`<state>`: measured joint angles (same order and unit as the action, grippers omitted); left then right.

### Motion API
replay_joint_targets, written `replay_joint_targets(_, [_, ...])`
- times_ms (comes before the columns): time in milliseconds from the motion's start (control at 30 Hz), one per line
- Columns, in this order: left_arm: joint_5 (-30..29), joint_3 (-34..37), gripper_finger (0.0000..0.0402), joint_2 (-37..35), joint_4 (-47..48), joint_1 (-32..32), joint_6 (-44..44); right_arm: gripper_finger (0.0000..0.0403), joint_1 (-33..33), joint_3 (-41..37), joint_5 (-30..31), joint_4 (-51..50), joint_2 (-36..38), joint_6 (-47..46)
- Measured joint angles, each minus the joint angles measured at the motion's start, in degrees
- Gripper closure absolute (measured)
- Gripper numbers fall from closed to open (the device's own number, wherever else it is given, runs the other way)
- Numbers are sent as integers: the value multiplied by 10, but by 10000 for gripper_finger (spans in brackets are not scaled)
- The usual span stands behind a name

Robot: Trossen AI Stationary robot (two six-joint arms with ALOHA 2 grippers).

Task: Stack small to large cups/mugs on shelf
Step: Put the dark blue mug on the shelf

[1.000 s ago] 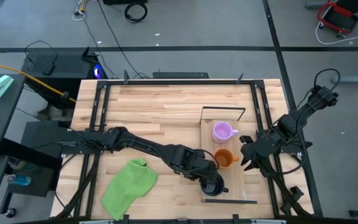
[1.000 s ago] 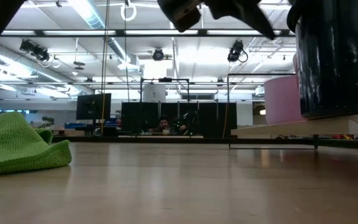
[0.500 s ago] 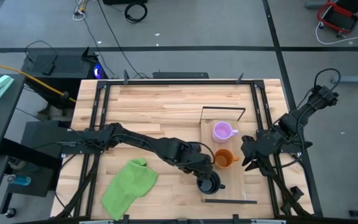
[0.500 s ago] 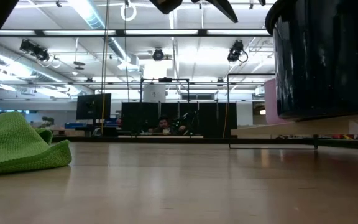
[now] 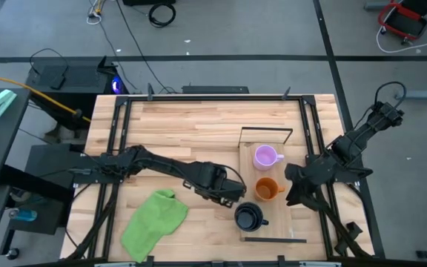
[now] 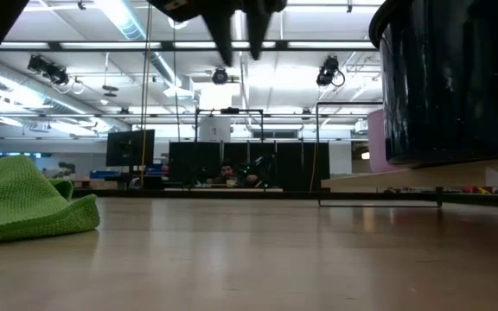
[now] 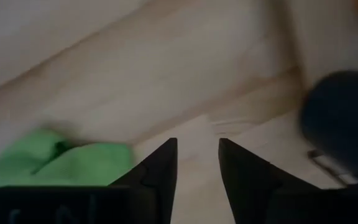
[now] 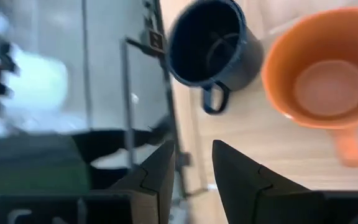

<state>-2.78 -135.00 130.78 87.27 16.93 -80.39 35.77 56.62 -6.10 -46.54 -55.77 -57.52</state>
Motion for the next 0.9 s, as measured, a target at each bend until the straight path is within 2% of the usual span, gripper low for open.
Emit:
replay_joint_targets(100, [-4,0,281,0,30,4,2,288,1,0,22,44,0,-73])
replay_joint_targets(200, [-26,0,287,0,27,8,23,289,20,0,99,65,0,-118])
replay_joint_targets(300, [-33,0,294,0,28,10,46,289,43,0,176,50,-4,-150])
replay_joint_targets(433, [-60,0,305,0,27,25,66,289,66,0,241,16,-31,-226])
replay_joint_targets(600, [-86,0,323,0,28,59,77,289,93,0,261,19,-100,-307])
replay_joint_targets(900, [-126,0,357,0,27,108,91,289,90,0,290,41,-182,-432])
